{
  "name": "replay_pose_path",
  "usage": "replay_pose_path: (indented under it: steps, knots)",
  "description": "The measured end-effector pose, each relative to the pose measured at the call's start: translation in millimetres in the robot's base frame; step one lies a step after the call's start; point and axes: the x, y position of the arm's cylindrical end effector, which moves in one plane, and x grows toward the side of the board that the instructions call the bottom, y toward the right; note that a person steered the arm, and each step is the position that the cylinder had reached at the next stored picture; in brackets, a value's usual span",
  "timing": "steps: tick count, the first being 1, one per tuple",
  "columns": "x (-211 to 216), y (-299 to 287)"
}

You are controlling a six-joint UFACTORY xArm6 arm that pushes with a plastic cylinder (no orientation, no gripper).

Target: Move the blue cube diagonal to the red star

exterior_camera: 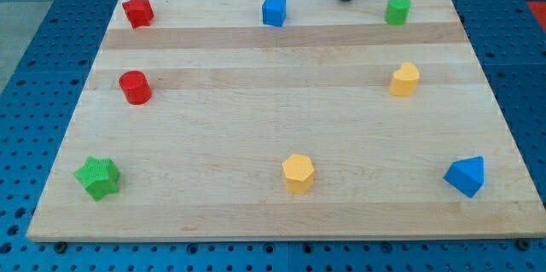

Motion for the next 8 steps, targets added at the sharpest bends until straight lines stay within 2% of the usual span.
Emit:
replay_pose_path:
  steps: [1,2,3,4,5,7,8]
  knots:
    - [35.7,-49.8]
    - [46.3,-91.8]
    - [46.3,-109.7]
    - [35.3,-79.9]
    - [15.0,-86.0]
    - [17.7,-169.4]
    - [18.9,-170.1]
